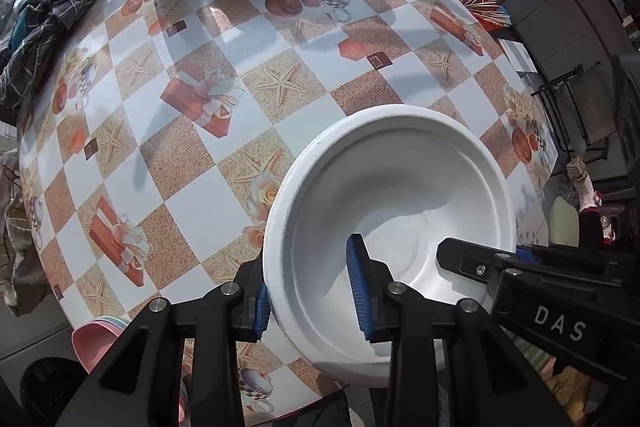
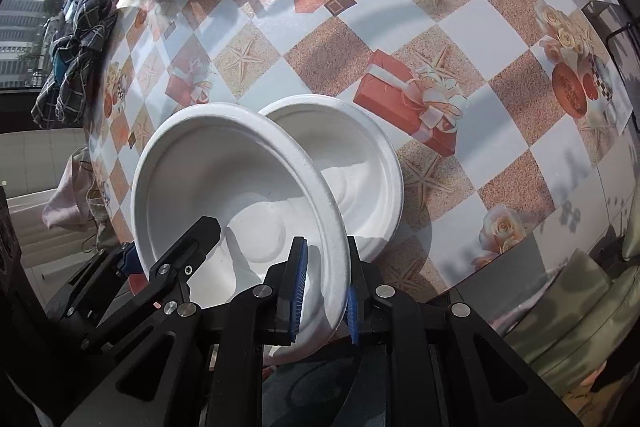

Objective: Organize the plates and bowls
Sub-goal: 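Lower the bowl into the stacked bowls and open both grippers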

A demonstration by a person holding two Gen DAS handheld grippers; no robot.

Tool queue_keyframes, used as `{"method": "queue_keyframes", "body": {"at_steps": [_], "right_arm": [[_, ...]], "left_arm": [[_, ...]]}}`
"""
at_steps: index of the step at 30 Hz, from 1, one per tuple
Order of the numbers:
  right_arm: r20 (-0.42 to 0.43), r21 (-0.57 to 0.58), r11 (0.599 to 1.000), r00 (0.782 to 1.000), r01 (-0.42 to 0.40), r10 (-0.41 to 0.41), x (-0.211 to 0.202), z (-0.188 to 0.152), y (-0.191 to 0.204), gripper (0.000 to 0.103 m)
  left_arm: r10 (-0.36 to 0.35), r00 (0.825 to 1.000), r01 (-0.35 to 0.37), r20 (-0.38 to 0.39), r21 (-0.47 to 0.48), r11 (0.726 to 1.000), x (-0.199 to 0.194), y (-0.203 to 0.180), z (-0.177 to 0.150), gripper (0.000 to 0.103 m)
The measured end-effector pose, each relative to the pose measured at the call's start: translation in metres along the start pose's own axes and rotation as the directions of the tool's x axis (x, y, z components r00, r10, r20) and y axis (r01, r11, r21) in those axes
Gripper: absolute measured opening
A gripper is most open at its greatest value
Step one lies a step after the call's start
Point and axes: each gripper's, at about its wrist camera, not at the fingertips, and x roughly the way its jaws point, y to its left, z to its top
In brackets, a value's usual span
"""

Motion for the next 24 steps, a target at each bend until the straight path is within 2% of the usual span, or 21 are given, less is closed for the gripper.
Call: {"method": "queue_keyframes", "body": {"at_steps": [2,7,8,9,10,11,13,17,24], "right_arm": [[0.008,0.005,1.000,1.000,0.007,-0.007,-0.002,0.005,-0.006,0.020],[0.018,-0.010,1.000,1.000,-0.009,0.009,-0.001,0.015,-0.014,0.020],[0.016,-0.015,1.000,1.000,-0.003,0.003,-0.001,0.017,-0.016,0.026],[0.016,-0.016,1.000,1.000,-0.001,0.002,-0.001,0.018,-0.019,0.038],[0.022,-0.010,1.000,1.000,-0.009,0.010,-0.003,0.018,-0.023,0.079],[0.036,-0.001,1.000,0.999,-0.023,0.023,-0.006,0.018,-0.027,0.103],[0.055,0.021,0.999,0.998,-0.029,0.028,-0.011,0.017,-0.037,0.103],[0.028,0.068,0.998,0.999,-0.016,0.015,-0.011,0.015,-0.060,0.103],[-0.019,0.207,0.977,0.998,-0.051,0.056,0.006,-0.021,-0.093,0.103]], "left_arm": [[0.003,1.000,-0.003,-0.009,0.020,1.000,0.005,-0.007,0.003,0.037],[0.006,1.000,-0.006,-0.019,0.025,1.000,0.012,-0.013,0.010,0.055],[0.012,1.000,-0.011,-0.019,0.023,1.000,0.012,-0.012,0.011,0.060],[0.013,1.000,-0.013,-0.013,0.020,1.000,0.010,-0.010,0.011,0.063],[0.009,1.000,-0.009,-0.005,0.018,1.000,0.008,-0.008,0.011,0.065],[0.003,1.000,-0.003,-0.001,0.018,1.000,0.005,-0.004,0.011,0.066],[-0.006,1.000,0.006,-0.002,0.015,1.000,0.001,0.004,0.007,0.070],[-0.011,1.000,0.011,-0.029,0.002,1.000,-0.004,0.022,-0.008,0.073],[-0.009,0.992,0.000,-0.125,-0.074,0.997,0.005,0.052,-0.043,0.073]]}}
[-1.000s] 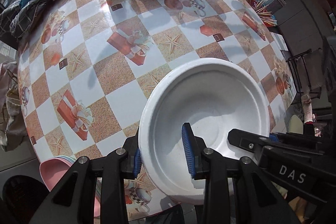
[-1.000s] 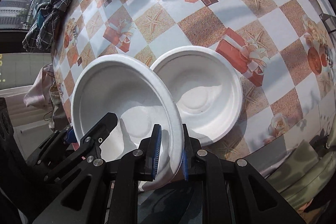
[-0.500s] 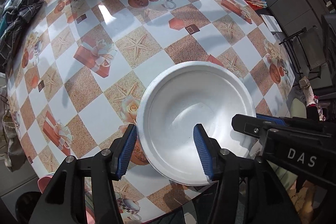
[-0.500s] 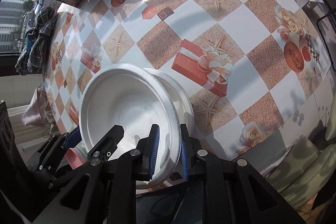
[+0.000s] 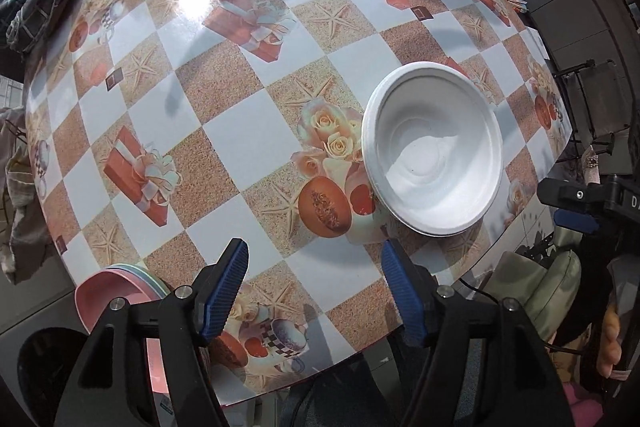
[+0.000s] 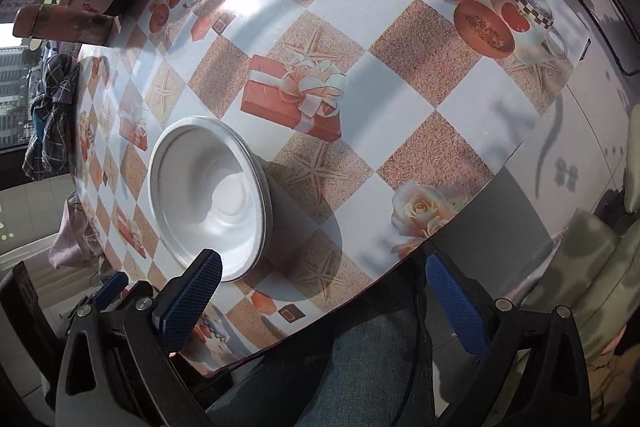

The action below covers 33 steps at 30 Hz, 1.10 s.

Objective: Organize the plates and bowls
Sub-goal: 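Lower the bowl into the stacked bowls and open both grippers, then move both open grippers to the rim of the white bowl stack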

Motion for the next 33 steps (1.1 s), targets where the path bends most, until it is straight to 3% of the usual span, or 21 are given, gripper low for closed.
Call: {"method": "queue_keyframes", "body": {"at_steps": [4,19,33], "right_arm": [[-0.042,0.064,0.998,0.999,-0.025,0.028,0.016,-0.011,-0.010,0.103],[0.046,0.165,0.975,0.988,-0.150,0.145,0.003,-0.028,-0.037,0.103],[0.061,0.155,0.974,0.986,-0.163,0.155,0.003,-0.034,-0.032,0.103]], "left_arm": [[0.031,0.999,-0.031,-0.004,0.016,0.999,-0.004,0.001,-0.002,0.073],[0.101,0.995,-0.102,0.015,0.214,0.972,-0.012,-0.036,-0.005,0.073],[0.109,0.994,-0.111,0.018,0.209,0.972,-0.014,-0.032,-0.015,0.073]]}}
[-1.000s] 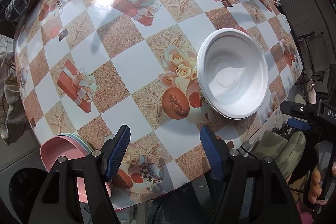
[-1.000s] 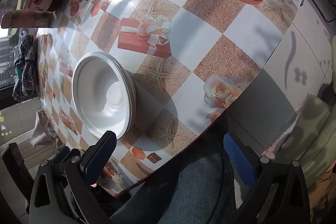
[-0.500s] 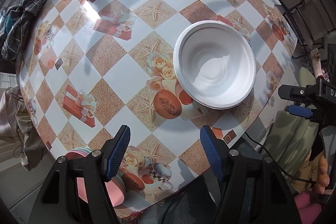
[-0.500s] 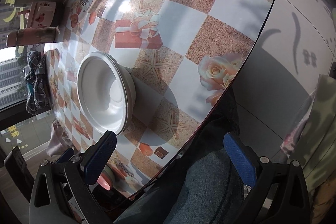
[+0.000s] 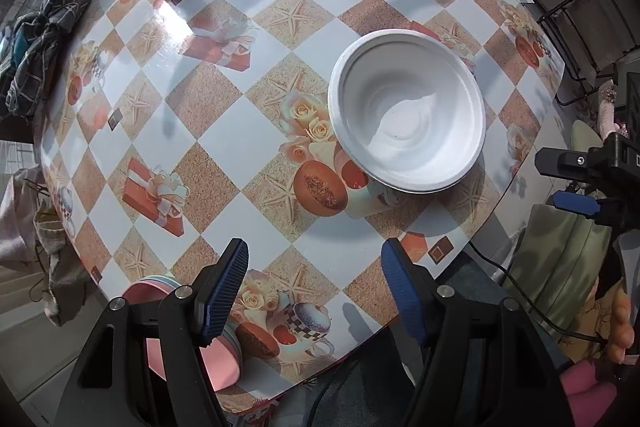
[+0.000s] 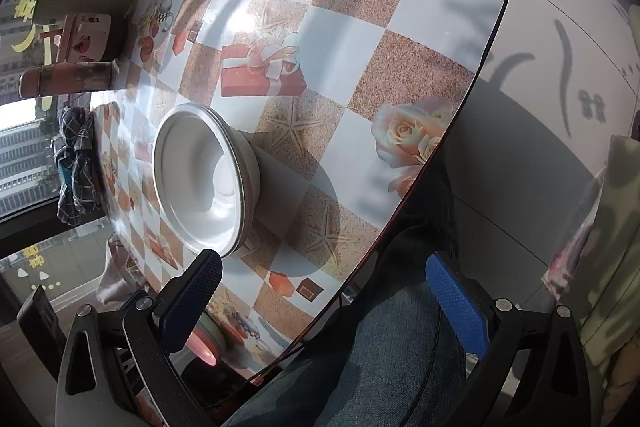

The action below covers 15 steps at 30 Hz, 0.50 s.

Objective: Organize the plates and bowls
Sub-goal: 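Move both open grippers to the rim of the white bowl stack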

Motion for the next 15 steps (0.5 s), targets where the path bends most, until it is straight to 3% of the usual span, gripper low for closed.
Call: {"method": "queue_keyframes", "body": {"at_steps": [15], "right_arm": [[-0.029,-0.014,1.000,0.999,0.024,-0.025,0.0093,0.0014,0.0011,0.103]], "left_arm": [[-0.017,1.000,0.016,-0.025,-0.019,1.000,0.0075,0.0017,-0.0011,0.073]]}}
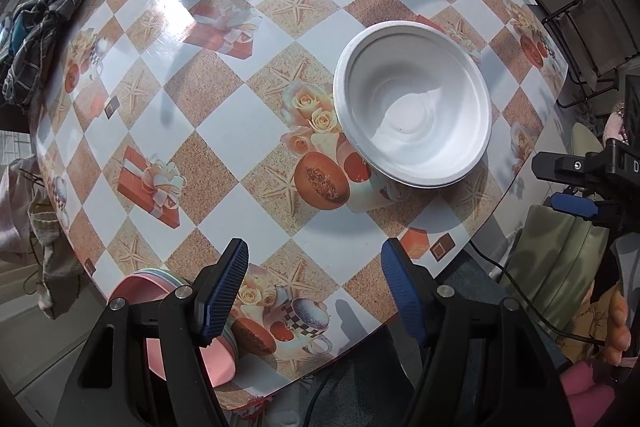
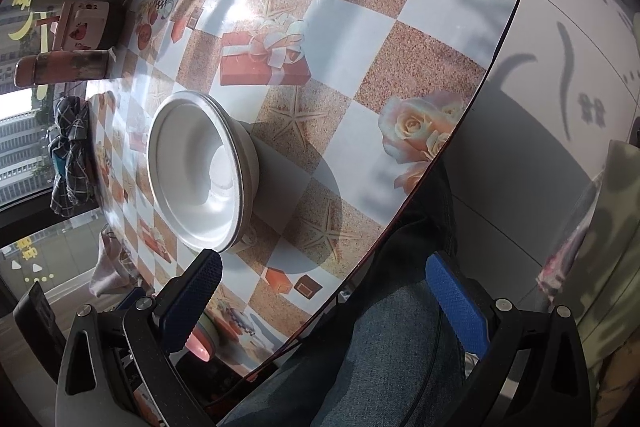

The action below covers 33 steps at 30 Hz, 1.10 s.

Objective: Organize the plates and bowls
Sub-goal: 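Move both open grippers to the rim of the white bowl stack, then close both grippers on the bowl stack rim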

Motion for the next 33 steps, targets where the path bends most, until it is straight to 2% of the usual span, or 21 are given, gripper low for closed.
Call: {"method": "queue_keyframes", "body": {"at_steps": [7,14,19,29,33], "right_arm": [[-0.020,-0.011,0.999,0.999,0.032,-0.033,0.005,0.001,-0.002,0.103],[0.014,-0.104,0.989,0.995,0.101,-0.100,0.002,0.013,0.012,0.103],[0.013,-0.169,0.977,0.991,0.130,-0.130,0.008,0.029,0.030,0.103],[0.011,-0.304,0.932,0.979,0.197,-0.203,0.038,0.064,0.082,0.103],[0.015,-0.360,0.897,0.963,0.255,-0.268,0.051,0.073,0.090,0.103]], "left_arm": [[-0.020,1.000,0.020,-0.006,0.009,1.000,0.006,-0.007,0.006,0.073],[-0.059,0.998,0.060,0.016,-0.015,0.998,0.013,-0.018,0.029,0.073],[-0.049,0.999,0.050,0.010,-0.047,0.998,0.029,-0.022,0.048,0.073],[-0.013,1.000,0.011,-0.016,-0.126,0.992,0.063,-0.013,0.086,0.073],[-0.014,0.999,0.008,-0.033,-0.163,0.987,0.075,-0.008,0.094,0.073]]}}
